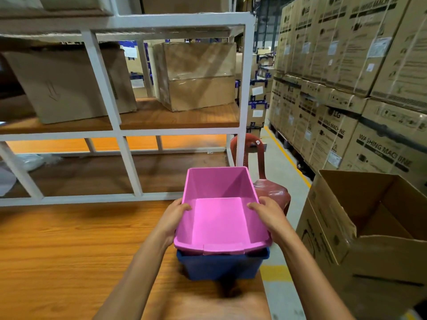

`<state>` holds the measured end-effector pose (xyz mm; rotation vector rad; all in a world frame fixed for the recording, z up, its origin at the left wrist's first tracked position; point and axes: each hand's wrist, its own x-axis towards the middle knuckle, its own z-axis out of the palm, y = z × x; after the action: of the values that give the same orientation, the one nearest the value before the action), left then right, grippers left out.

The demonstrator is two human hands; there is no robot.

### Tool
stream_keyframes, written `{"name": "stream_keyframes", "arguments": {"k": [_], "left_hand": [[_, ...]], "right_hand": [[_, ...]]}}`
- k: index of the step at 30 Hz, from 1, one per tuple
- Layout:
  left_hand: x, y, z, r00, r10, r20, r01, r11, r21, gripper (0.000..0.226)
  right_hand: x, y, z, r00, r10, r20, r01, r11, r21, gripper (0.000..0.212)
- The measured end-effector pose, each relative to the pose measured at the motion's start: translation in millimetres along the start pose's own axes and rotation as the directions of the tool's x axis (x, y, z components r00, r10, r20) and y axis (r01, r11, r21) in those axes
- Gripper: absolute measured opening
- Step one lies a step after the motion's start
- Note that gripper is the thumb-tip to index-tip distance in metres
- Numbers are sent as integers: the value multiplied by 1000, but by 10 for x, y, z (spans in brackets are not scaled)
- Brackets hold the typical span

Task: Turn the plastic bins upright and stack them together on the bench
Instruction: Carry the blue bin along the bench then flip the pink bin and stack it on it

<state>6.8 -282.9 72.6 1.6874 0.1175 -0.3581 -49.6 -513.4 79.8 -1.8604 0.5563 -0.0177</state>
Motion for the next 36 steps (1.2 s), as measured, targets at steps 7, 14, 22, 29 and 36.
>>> {"name": "stream_keyframes", "arguments": {"k": [7,14,22,29,36], "left_hand": [[-46,-14,8,1000,7,17,-7,1000,-7,25],[-73,45,33,989,137,-51,-136,991,8,27],[-300,77,128,909,367,-198,-353,930,105,42],[-693,-191,114,813,540,-217,-505,840,197,55],[-1009,-462,-169,730,643,-231,-563,757,331,56]], "right_hand": [[-42,19,9,998,-58,-22,56,996,-69,31],[-80,70,108,945,-316,-82,271,899,-343,72],[-342,62,243,840,-536,-82,420,739,-526,68],[-751,165,412,723,-662,-199,591,741,-319,59],[-1095,297,682,670,-715,-198,688,699,-197,55]]}}
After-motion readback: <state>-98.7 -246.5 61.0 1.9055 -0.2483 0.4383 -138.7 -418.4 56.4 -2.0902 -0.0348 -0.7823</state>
